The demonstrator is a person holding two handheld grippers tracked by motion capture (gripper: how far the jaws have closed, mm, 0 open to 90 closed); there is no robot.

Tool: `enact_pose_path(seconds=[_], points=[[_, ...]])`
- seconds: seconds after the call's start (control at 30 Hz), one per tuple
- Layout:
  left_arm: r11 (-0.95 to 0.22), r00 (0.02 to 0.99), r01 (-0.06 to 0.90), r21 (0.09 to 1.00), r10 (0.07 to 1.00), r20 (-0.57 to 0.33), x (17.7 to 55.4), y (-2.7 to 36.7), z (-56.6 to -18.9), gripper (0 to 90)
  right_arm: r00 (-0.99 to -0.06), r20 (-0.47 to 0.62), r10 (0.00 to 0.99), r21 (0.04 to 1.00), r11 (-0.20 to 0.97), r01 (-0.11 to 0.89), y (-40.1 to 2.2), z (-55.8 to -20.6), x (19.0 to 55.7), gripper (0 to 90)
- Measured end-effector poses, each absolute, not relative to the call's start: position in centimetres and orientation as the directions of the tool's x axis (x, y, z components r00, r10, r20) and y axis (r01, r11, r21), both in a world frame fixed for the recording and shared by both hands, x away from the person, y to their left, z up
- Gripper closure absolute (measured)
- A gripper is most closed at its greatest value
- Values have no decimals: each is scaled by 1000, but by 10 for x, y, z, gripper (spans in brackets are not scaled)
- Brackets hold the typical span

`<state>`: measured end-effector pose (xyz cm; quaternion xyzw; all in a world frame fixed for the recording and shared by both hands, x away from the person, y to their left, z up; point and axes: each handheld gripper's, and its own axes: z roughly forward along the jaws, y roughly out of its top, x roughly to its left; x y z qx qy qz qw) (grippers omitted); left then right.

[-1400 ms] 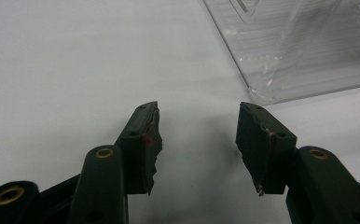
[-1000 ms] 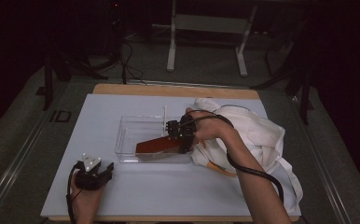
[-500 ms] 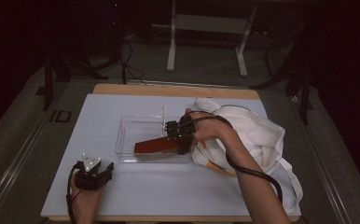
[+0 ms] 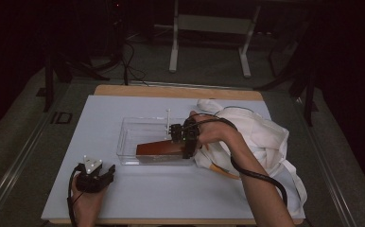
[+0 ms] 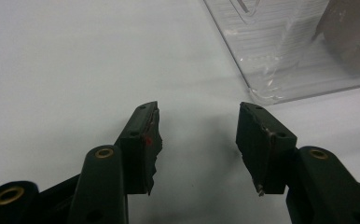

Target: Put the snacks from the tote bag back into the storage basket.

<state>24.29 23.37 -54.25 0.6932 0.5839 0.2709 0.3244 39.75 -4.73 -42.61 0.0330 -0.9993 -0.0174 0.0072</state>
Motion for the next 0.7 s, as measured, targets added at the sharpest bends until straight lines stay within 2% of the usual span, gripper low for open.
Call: enact_pose_path(seconds=[0.7], points=[[-112,172,635,765,985,1,243,234,-543,494,-999,27,-36,44,998,-35,-59,-427,400,299]])
